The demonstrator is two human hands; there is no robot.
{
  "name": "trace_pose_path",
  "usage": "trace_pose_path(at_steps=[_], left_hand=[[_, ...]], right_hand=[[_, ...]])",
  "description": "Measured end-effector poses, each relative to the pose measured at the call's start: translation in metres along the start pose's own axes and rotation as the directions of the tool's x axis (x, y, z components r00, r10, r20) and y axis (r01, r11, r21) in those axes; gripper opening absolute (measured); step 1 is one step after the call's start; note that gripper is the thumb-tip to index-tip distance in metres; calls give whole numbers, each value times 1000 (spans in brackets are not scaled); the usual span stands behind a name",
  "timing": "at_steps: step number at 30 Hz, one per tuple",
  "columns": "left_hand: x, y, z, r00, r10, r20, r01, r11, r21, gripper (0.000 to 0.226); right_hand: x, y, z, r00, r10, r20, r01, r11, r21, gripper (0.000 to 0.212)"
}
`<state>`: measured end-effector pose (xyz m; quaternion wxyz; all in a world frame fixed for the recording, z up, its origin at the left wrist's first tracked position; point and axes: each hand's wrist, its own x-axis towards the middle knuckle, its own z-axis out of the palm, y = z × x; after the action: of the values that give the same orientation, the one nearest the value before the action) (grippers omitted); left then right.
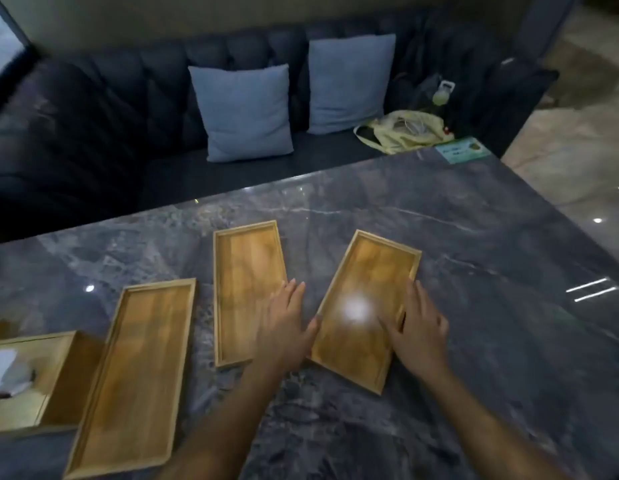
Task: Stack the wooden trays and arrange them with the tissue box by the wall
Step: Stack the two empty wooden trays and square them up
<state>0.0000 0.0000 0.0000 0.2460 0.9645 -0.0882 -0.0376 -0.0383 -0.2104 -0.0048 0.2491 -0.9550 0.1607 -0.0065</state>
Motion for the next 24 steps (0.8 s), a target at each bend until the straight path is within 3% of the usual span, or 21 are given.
trace_pose_path(at_steps=[4, 6, 9, 13, 17, 20, 24], left_hand=[[-3, 6, 24, 986, -93, 140, 67, 982, 177, 74], [-5, 11, 34, 971, -132, 199, 85, 969, 232, 76], [-10, 20, 41, 947, -172, 270, 101, 961, 257, 82], [-15, 39, 43, 934, -215, 285, 193, 976, 102, 66], [-14, 50, 38, 920, -312, 237, 338, 938, -75, 54], [-12, 50, 30, 925, -351, 149, 368, 923, -110, 44], [-8, 58, 21, 921, -376, 99, 385, 842, -379, 7]], right_hand=[[-9, 9, 14, 927, 327, 183, -325, 945, -40, 81], [-14, 5, 23, 880, 384, 280, -391, 920, -35, 85], [-20, -4, 32, 876, 383, 292, -396, 918, -17, 86], [-17, -15, 27, 852, 442, 279, -485, 868, 104, 77], [-12, -16, 18, 862, 426, 274, -503, 785, 362, 69], [-13, -14, 13, 895, 367, 254, -446, 704, 553, 42], [-6, -16, 5, 907, 356, 223, -413, 654, 633, 24]])
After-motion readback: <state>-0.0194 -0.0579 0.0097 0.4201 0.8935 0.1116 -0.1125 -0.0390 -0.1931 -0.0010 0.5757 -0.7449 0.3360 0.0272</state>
